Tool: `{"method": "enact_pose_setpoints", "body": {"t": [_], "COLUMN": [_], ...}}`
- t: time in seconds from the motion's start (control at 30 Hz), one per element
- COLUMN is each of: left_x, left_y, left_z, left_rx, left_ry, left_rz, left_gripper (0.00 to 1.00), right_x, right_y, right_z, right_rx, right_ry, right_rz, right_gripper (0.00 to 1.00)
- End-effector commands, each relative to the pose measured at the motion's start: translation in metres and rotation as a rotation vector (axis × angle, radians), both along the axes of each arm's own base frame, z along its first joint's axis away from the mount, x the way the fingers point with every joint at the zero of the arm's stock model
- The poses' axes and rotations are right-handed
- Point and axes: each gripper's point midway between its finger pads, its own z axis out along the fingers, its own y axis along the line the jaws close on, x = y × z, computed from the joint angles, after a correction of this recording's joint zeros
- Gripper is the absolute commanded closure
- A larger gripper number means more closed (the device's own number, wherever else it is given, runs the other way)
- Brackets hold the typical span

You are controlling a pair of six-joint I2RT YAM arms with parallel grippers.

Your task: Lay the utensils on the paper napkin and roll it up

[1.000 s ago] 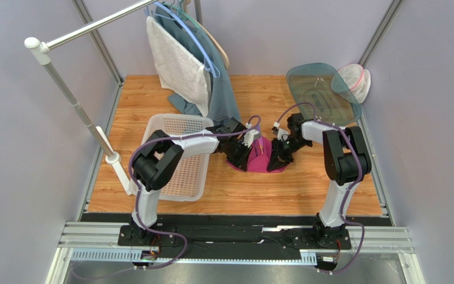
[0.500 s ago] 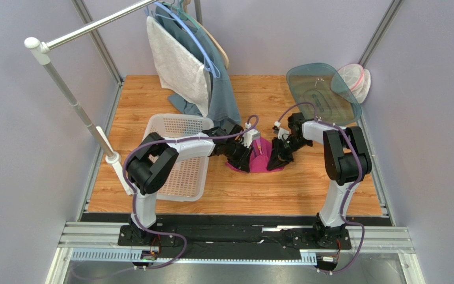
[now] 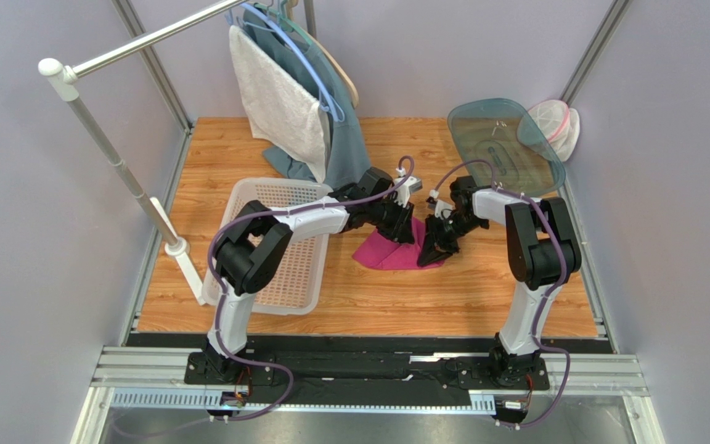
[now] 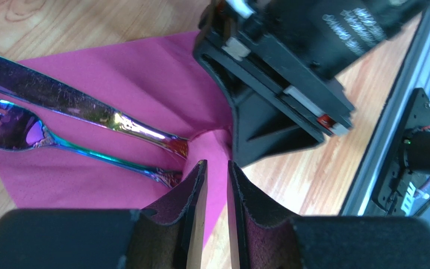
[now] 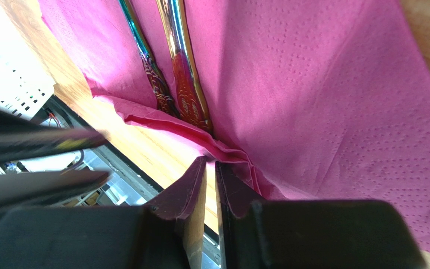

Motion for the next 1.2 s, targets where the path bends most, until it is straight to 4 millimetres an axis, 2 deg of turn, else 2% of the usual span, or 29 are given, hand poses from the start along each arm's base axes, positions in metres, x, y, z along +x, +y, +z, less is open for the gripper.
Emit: {"method": "enact_pose_setpoints", "body": {"t": [0.0, 0.13, 0.37, 0.47, 0.6, 0.9, 1.17], "left_x": [0.016, 0.022, 0.028, 0.029, 0.027, 0.028, 0.029], "left_y": [-0.015, -0.017, -0.004, -0.002, -0.004, 0.0, 0.003], "left_z": [0.002, -0.005, -0.029, -0.032, -0.025, -0.036, -0.042], "left_rx": [-0.014, 0.011, 0.089, 0.097, 0.076, 0.12, 0.151], "left_ry": [-0.016, -0.014, 0.01, 0.01, -0.001, 0.011, 0.017], "left_rz": [0.016, 0.022, 0.068, 0.066, 0.048, 0.053, 0.053], "left_gripper": [0.72, 0.73, 0.75, 0.76, 0.76, 0.78, 0.8], "right_x": [0.019, 0.02, 0.019, 0.019, 0.021, 0.022, 0.014], "right_y": [0.006, 0.006, 0.006, 0.005, 0.005, 0.005, 0.0], "right_z": [0.011, 0.011, 0.015, 0.014, 0.01, 0.02, 0.015], "right_rx": [0.021, 0.025, 0.023, 0.019, 0.02, 0.024, -0.003], "right_ry": [-0.071, -0.066, -0.074, -0.072, -0.064, -0.073, -0.058], "right_rz": [-0.004, -0.006, 0.001, -0.001, -0.003, 0.001, 0.011], "right_gripper": [0.83, 0.83, 0.83, 0.83, 0.83, 0.83, 0.83]}}
